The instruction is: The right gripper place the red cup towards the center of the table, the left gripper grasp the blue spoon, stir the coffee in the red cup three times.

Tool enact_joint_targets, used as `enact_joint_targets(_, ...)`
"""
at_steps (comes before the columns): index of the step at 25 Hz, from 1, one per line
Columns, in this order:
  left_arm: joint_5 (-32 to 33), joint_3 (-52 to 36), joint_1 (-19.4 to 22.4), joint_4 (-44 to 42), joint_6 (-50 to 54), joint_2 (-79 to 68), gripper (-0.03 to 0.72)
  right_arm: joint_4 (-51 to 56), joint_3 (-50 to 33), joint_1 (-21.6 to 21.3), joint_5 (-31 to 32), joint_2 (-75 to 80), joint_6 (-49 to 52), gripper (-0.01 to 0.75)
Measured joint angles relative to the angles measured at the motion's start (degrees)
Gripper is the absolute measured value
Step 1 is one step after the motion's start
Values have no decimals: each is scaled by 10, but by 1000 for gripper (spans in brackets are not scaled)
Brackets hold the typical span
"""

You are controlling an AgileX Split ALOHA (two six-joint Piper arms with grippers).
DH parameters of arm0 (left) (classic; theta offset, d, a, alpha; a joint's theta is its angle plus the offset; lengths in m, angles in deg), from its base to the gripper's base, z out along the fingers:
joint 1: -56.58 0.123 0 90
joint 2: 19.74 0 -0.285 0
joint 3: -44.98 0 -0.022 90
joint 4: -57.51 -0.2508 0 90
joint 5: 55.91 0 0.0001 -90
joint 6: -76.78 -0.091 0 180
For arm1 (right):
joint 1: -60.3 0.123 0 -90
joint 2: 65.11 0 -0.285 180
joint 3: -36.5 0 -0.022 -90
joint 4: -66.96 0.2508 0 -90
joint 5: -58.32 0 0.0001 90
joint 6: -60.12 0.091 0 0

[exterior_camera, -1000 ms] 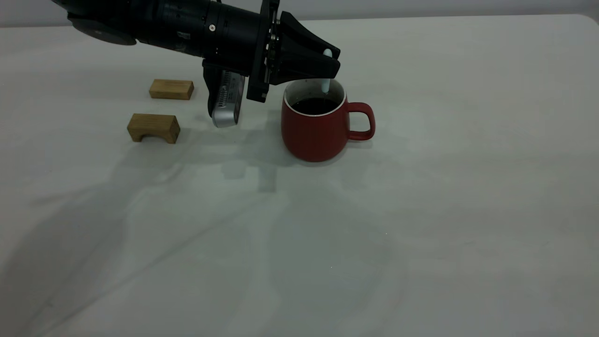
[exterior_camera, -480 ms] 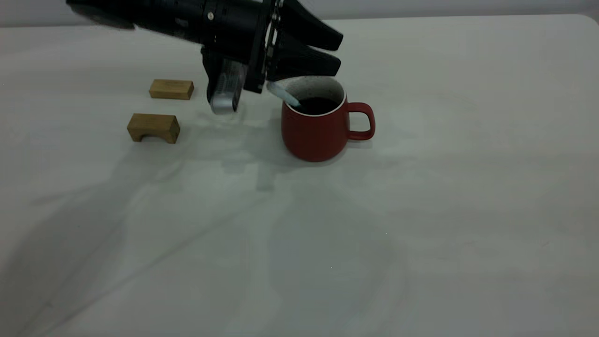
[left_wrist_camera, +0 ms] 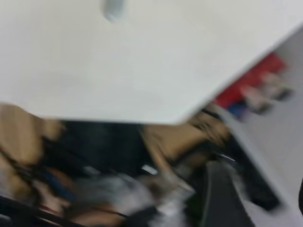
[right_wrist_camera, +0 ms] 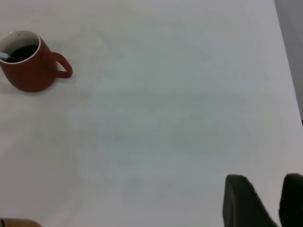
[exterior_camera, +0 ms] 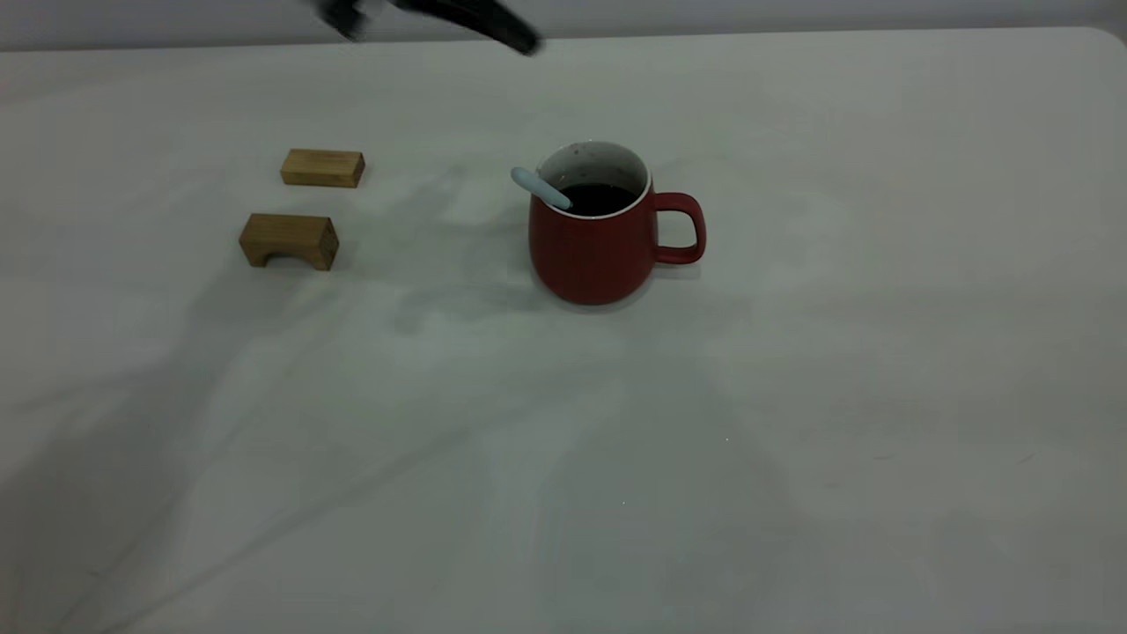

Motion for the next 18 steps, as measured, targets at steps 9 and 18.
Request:
enact_joint_targets(9,40,12,0,-282,-14,172,465,0,0,0,0,0,0,237)
enact_joint_targets(18,40,-6,0,-433,-172,377,464,0,0,0,0,0,0,237)
